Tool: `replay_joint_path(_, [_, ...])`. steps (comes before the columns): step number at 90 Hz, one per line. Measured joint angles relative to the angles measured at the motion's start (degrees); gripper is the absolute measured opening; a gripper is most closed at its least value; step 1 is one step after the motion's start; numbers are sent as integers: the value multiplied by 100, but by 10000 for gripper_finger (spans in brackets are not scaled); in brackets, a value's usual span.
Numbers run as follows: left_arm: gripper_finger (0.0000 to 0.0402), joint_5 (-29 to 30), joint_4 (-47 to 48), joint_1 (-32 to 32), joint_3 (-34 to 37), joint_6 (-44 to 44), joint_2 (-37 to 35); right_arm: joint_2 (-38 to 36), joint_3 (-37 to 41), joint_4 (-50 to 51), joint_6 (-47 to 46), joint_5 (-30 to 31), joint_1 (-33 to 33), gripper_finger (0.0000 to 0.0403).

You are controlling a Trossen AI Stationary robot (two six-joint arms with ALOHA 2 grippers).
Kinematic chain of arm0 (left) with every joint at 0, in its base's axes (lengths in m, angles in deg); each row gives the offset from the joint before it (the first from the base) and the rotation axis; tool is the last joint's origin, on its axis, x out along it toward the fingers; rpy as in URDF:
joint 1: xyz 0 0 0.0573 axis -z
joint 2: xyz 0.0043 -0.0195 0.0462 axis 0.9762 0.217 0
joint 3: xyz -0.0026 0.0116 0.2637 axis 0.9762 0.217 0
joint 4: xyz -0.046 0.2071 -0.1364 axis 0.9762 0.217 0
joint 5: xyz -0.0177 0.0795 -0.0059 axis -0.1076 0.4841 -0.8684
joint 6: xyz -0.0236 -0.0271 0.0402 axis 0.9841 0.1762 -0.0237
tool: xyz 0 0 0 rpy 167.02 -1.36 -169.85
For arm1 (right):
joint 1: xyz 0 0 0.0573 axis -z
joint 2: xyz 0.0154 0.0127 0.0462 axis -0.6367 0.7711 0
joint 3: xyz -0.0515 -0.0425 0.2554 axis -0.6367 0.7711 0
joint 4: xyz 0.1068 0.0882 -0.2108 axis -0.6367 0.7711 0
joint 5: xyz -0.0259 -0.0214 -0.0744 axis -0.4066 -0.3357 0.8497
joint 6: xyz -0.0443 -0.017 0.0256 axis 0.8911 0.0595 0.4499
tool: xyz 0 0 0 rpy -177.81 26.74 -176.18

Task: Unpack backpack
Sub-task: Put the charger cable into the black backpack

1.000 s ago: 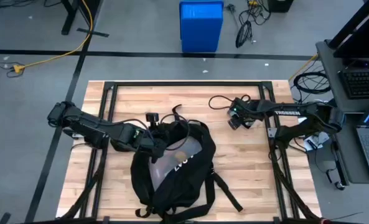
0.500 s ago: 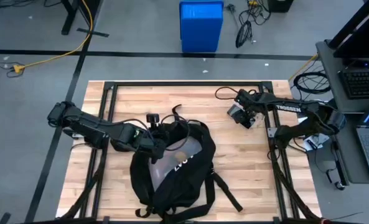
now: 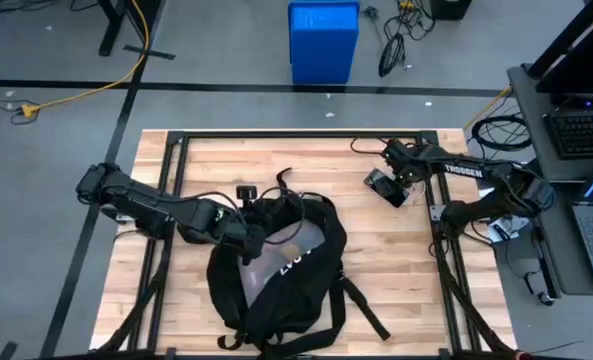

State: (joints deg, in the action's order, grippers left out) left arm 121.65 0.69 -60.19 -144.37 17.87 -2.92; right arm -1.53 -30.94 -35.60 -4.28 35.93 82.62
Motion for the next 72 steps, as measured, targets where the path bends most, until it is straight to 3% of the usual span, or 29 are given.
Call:
replay_joint_path(24, [0, -2, 0, 0, 0, -2, -1, 520, -33, -75, -4, -336, -158, 308])
replay_joint_path(57, [0, -3, 7, 0, 0, 0, 1, 641, -28, -204, -463, -286, -610, 205])
replay_joint_path(72, [0, -174, 24, 0, 0, 2, -1, 641, -28, -30, -715, -427, -1119, 188])
